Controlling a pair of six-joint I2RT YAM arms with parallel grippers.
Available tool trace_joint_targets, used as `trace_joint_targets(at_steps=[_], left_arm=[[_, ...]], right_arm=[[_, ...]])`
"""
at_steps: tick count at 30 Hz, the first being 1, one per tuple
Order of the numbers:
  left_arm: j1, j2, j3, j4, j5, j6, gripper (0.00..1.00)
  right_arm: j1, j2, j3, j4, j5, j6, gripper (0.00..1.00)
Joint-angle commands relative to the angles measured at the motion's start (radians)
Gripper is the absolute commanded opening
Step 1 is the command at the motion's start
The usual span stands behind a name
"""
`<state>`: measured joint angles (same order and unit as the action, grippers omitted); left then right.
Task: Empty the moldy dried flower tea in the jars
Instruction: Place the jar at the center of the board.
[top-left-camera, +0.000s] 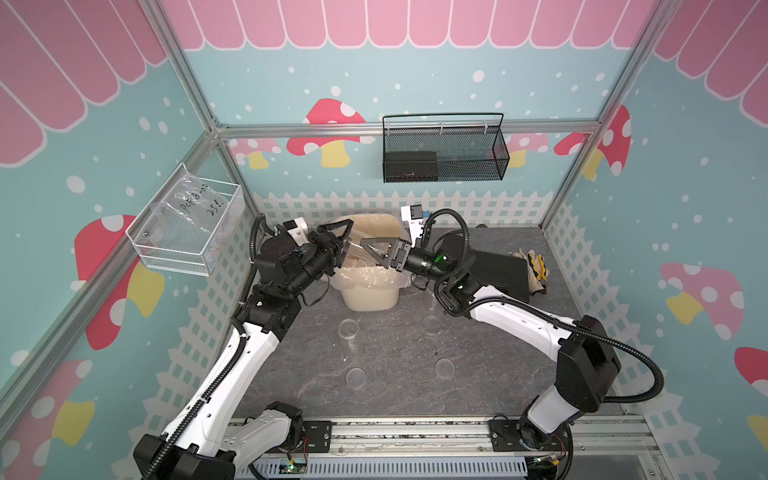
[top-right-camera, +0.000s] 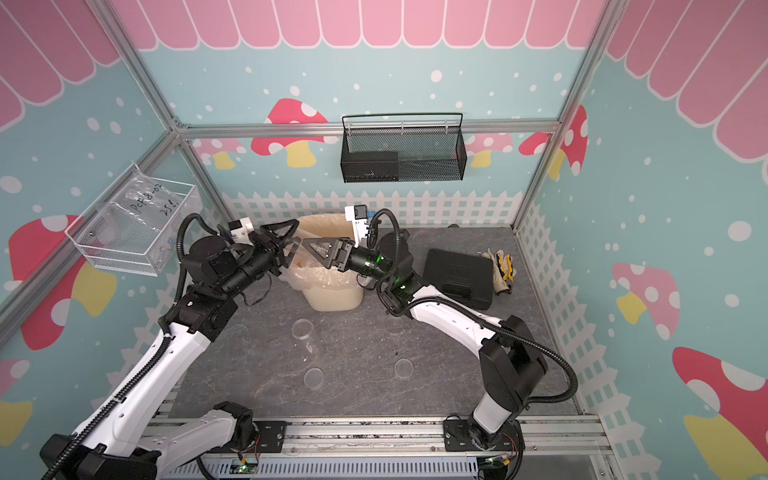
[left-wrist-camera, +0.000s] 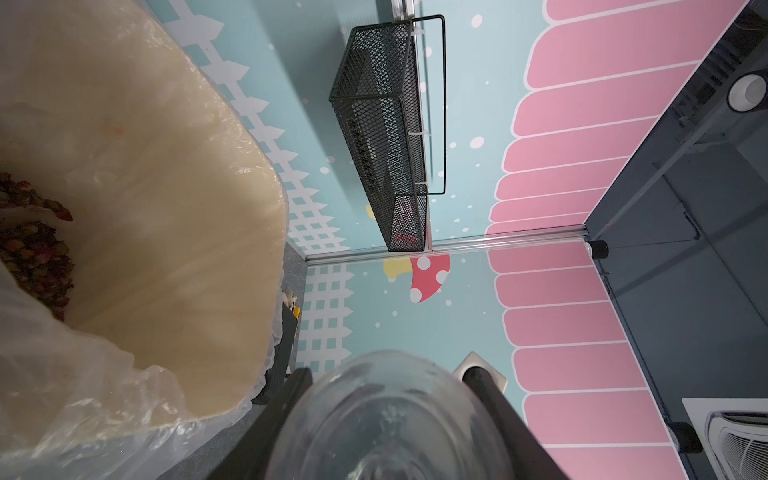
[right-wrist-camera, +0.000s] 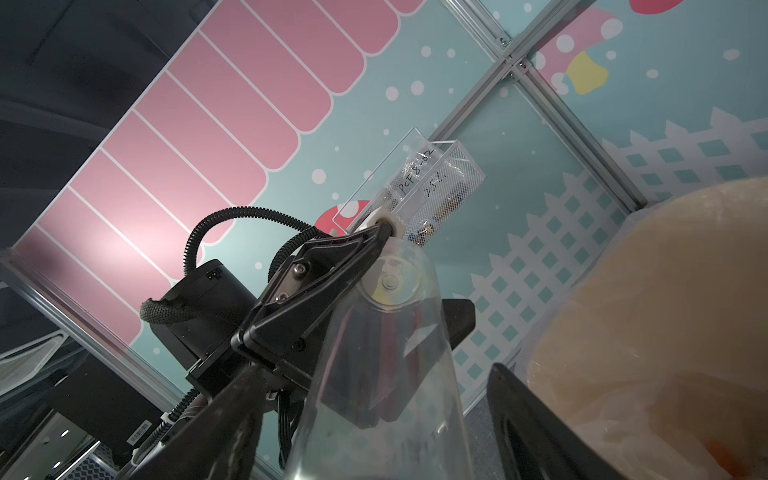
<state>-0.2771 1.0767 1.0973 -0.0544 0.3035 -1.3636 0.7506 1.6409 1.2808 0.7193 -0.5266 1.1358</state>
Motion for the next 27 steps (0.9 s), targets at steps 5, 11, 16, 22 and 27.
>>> trace_joint_targets(at_steps=[5,11,16,22,27], left_arm=[[0.001,-0.018,0.001,0.006,-0.013,0.026,0.00],[-0.005,-0.015,0.003,0.000,-0.024,0.039,0.00],[-0.010,-0.014,-0.002,-0.001,-0.027,0.039,0.00],[-0.011,-0.019,-0.009,0.000,-0.042,0.053,0.12],[-0.011,-0.023,-0.006,0.004,-0.039,0.084,0.58]], right_arm=[[0.016,0.035,0.046,0.033,-0.023,0.029,0.72],[0.019,0.047,0.051,0.031,-0.029,0.034,0.60],[0.018,0.047,0.046,0.030,-0.029,0.028,0.51],[0.020,0.044,0.038,0.029,-0.030,0.015,0.42],[0.020,0.026,0.023,0.029,-0.018,-0.001,0.34]])
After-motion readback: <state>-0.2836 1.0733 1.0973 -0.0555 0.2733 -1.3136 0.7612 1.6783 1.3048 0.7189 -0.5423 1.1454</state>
